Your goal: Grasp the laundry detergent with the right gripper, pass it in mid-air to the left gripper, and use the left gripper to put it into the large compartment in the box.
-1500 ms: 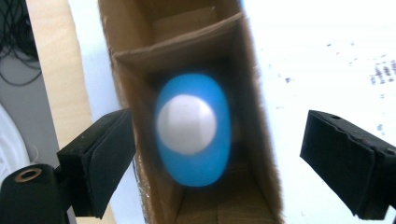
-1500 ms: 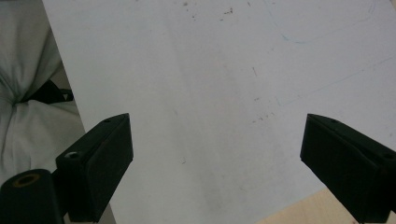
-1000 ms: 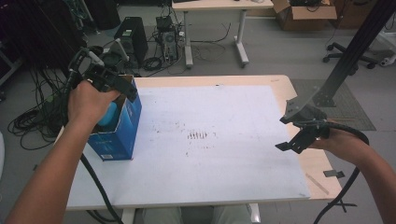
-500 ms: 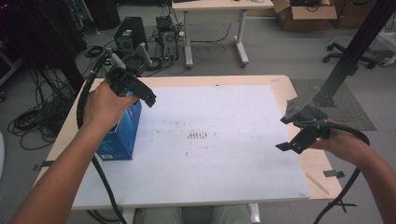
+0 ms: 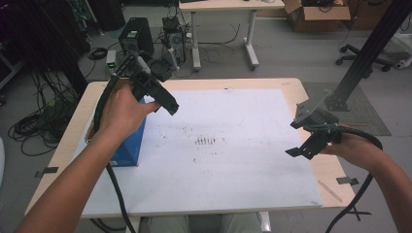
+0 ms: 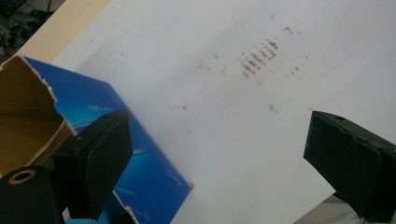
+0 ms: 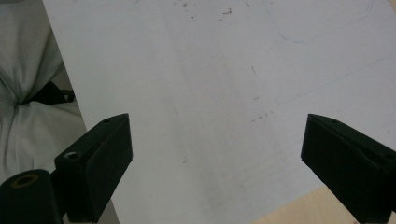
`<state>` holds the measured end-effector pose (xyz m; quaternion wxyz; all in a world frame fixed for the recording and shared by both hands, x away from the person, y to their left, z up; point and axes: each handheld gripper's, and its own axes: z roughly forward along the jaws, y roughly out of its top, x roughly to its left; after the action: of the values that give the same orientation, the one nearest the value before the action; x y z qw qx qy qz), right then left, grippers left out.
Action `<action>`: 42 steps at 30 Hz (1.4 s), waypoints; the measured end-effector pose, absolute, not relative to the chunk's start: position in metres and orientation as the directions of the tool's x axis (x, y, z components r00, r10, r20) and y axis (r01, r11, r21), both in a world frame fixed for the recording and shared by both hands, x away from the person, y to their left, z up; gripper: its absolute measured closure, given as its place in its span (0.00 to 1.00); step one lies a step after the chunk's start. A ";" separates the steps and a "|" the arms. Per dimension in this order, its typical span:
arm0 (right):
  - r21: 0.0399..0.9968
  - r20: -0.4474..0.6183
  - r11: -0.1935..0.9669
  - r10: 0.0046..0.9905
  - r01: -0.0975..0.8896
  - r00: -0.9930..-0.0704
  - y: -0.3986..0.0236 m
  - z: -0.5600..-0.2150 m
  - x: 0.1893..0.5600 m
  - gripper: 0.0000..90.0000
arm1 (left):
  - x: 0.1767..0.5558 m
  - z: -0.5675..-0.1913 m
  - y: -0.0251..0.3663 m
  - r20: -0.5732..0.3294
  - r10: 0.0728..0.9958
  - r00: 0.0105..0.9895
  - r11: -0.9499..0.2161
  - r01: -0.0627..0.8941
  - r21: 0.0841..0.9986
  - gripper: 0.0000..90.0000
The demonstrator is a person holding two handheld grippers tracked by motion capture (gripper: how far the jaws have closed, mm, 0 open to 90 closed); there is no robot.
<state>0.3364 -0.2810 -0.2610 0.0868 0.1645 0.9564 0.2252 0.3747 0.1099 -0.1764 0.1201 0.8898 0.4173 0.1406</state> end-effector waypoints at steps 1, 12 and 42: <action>0.459 -0.092 0.845 0.352 0.274 -0.931 -0.281 -0.261 0.337 0.10 | 0.375 -0.177 0.108 0.151 0.771 0.618 -0.629 0.704 0.330 0.09; 0.455 -0.084 0.846 0.351 0.277 -0.933 -0.277 -0.261 0.340 0.10 | 0.379 -0.184 0.078 0.167 0.679 0.715 -0.726 0.622 0.295 0.09; 0.458 -0.063 0.846 0.339 0.274 -0.939 -0.267 -0.260 0.344 0.10 | 0.392 -0.200 0.024 0.167 0.454 0.875 -0.876 0.405 0.263 0.10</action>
<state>0.3440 -0.2668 -0.2601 0.0708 0.1600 0.9580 0.2271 0.3918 0.0239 -0.2003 0.1108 0.9619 0.2232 0.1124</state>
